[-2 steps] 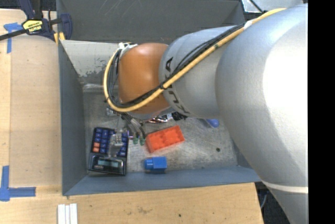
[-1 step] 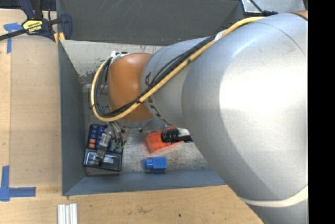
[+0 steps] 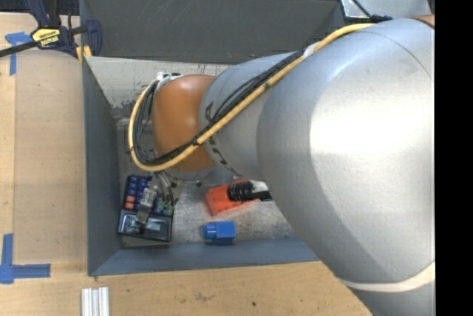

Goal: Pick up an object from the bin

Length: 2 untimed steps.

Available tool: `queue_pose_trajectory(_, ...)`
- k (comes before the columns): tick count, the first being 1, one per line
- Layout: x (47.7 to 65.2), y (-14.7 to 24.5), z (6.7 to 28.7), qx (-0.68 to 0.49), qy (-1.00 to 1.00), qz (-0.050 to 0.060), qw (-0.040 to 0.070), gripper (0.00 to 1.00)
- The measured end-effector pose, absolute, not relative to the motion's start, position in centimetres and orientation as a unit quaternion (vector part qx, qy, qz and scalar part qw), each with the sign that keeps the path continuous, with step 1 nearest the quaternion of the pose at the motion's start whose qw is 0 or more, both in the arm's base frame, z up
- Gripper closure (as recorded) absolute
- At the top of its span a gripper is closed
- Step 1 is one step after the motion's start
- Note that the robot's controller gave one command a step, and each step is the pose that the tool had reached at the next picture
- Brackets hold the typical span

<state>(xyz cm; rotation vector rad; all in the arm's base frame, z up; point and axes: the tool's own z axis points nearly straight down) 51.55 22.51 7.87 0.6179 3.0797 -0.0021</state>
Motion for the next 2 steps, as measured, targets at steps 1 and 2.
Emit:
queue_pose_trajectory(1,51.5,22.4,8.3,0.197,0.980,-0.001,0.001,1.00)
queue_pose_trajectory(2,51.3,22.3,9.9,0.199,0.980,-0.002,0.000,1.00)
